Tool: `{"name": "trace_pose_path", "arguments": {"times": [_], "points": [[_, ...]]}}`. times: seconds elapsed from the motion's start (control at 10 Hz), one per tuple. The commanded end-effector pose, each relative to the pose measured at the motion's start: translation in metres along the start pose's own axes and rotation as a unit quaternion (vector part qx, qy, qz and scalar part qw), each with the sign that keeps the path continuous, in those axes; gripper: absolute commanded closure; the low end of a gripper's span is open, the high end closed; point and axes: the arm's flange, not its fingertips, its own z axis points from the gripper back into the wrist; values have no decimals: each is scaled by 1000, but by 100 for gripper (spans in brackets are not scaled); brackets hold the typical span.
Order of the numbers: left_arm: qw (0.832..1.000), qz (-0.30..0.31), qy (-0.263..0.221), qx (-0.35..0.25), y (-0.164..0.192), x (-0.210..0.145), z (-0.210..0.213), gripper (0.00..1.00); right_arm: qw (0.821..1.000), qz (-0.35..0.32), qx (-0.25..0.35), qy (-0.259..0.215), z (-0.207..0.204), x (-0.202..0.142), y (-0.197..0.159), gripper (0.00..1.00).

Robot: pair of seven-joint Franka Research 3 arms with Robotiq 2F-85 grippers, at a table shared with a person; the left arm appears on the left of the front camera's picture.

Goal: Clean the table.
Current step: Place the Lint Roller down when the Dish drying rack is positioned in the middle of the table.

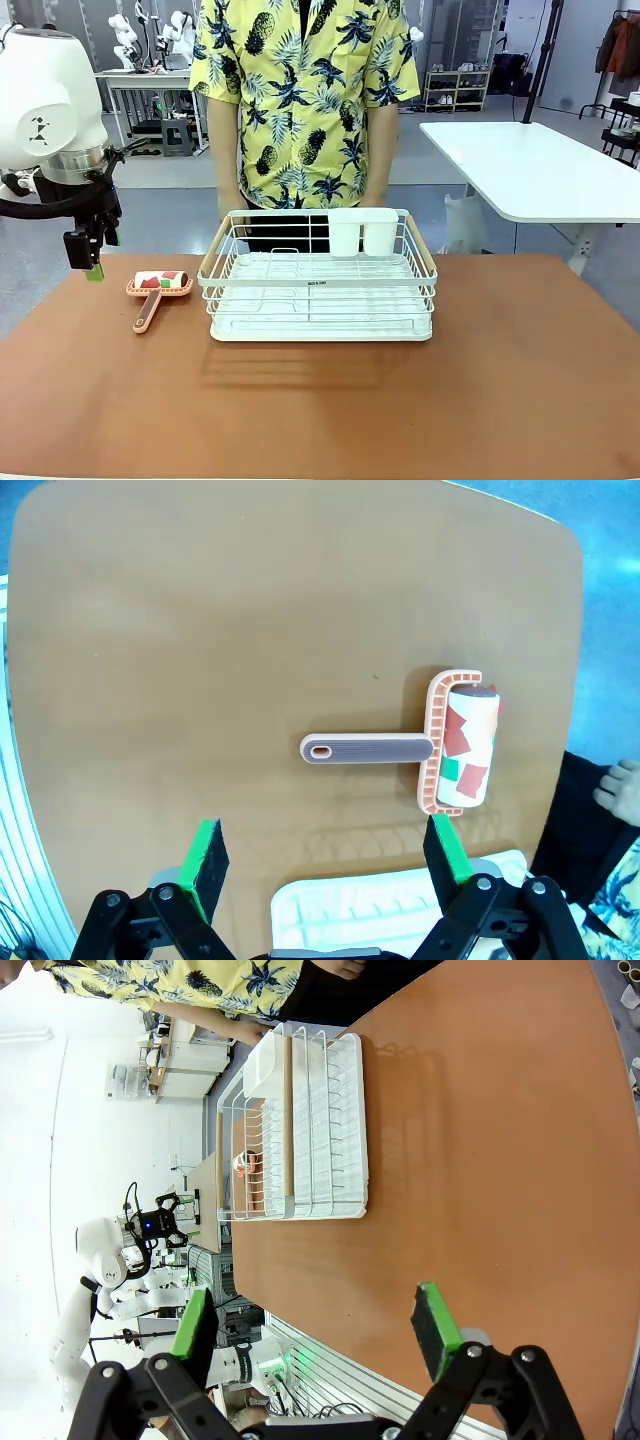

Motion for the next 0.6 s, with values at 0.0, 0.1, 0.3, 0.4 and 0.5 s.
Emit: {"name": "trace_pose_path", "arguments": {"times": [0.0,0.1,0.3,0.4,0.5], "points": [[1000,1,2,-7,0,1,-1,0,1000,7,2,4,2,-2,2,0],[1000,1,2,-7,0,1,-1,0,1000,7,2,4,2,-2,2,0],[1000,1,2,-7,0,1,-1,0,1000,7,2,4,2,-2,2,0],[1000,1,2,-7,0,1,-1,0,1000,7,2,4,2,-2,2,0],[1000,1,2,-7,0,1,-1,0,1000,7,2,4,2,-2,2,0]]}}
